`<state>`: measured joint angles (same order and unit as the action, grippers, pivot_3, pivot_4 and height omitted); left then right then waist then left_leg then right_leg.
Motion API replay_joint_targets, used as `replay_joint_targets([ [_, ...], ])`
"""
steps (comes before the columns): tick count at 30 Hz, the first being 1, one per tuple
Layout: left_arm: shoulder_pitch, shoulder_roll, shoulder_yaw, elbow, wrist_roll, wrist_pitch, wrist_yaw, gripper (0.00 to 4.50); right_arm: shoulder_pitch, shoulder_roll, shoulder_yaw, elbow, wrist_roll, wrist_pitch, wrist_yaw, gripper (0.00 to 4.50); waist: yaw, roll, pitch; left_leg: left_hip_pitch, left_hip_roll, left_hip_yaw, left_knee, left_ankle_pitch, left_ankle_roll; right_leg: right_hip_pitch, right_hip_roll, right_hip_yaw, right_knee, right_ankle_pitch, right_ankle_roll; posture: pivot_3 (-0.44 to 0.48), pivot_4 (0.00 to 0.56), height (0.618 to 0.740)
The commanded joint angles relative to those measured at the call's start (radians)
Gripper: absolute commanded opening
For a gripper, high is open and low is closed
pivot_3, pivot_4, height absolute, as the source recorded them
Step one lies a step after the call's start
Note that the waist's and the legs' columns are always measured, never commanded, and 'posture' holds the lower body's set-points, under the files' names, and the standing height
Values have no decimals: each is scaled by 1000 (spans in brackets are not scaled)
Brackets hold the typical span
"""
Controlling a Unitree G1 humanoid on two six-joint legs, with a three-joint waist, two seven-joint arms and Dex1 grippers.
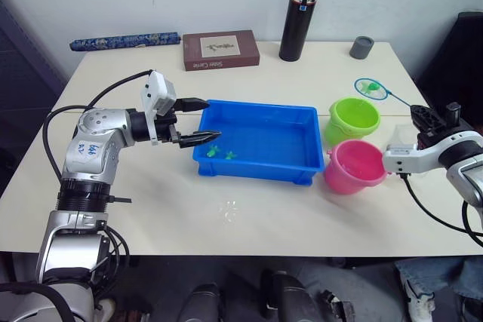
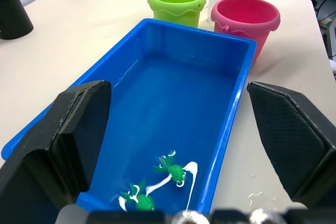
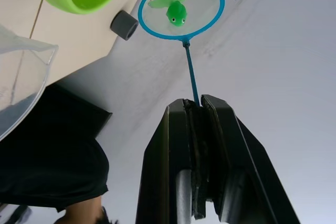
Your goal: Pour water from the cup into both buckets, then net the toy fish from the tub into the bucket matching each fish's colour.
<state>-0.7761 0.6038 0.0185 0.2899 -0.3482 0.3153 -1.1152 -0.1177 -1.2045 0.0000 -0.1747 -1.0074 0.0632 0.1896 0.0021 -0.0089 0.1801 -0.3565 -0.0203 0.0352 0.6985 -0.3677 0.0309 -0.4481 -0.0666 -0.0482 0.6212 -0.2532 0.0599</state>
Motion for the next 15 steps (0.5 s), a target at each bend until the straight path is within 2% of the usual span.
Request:
replay_joint_targets([
  [1,-13,3,10,-24,-6,-7,-1,4473,23,10,-56,-30,-47,16,-32,0,0,0,0,0,0,0,0,0,0,0,0,0,0,0,0,0,150,740],
  [15,-12,7,10,-21,-2,-11,-2,4473,51,80,-91,-48,-150,49,-94,0,-1,0,0,1,0,0,0,0,-1,0,1,1,1,0,0,0,150,740],
])
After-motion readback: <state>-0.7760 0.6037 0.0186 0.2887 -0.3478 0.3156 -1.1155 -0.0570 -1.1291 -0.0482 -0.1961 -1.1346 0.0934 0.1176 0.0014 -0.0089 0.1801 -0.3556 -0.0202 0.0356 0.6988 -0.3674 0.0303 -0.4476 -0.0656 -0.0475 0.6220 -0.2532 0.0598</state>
